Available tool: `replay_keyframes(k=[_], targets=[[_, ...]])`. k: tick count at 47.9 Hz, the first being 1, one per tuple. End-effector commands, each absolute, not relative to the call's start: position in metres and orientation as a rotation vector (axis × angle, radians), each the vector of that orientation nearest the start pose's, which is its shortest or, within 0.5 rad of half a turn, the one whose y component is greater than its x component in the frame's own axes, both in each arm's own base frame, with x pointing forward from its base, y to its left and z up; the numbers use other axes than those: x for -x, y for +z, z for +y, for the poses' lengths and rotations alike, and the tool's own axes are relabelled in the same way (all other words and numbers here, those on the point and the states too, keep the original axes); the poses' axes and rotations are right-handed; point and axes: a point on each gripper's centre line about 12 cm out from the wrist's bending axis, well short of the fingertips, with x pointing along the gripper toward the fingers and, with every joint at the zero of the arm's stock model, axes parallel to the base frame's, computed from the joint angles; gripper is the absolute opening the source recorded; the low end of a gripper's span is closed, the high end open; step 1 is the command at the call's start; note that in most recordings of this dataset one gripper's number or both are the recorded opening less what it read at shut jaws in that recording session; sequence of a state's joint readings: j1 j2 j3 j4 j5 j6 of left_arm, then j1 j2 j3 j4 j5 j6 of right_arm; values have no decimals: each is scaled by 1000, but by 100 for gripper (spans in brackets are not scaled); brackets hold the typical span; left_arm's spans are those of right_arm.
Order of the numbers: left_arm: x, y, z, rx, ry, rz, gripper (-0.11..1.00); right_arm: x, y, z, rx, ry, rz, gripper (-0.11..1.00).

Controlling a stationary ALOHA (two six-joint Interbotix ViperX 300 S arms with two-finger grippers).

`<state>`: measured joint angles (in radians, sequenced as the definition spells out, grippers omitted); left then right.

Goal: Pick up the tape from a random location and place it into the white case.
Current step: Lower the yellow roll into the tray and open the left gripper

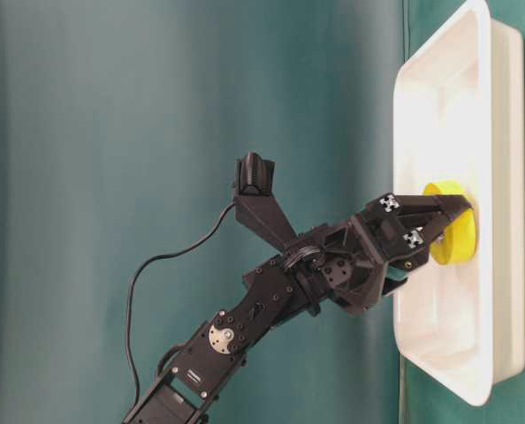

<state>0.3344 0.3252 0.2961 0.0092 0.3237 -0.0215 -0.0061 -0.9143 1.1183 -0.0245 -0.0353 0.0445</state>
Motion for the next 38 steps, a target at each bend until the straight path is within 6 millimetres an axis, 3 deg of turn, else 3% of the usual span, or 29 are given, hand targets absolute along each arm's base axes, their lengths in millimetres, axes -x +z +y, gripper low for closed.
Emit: replay_keyframes(k=[1,8,12,24,38], targets=[[-443,138,156,160,321,892,44,-212,286,-2,-21,-8,146,91],[-443,138,155,157,319,889,85,-212,285,-2,-21,-8,147,91],[-443,139,155,157,319,888,98,-212,285,-2,-21,-8,147,91],[-441,152,153,156,317,879,99,-212,286,-2,-21,-8,146,91],[-432,218,136,128,293,792,99,-212,286,-2,-21,-8,144,91]])
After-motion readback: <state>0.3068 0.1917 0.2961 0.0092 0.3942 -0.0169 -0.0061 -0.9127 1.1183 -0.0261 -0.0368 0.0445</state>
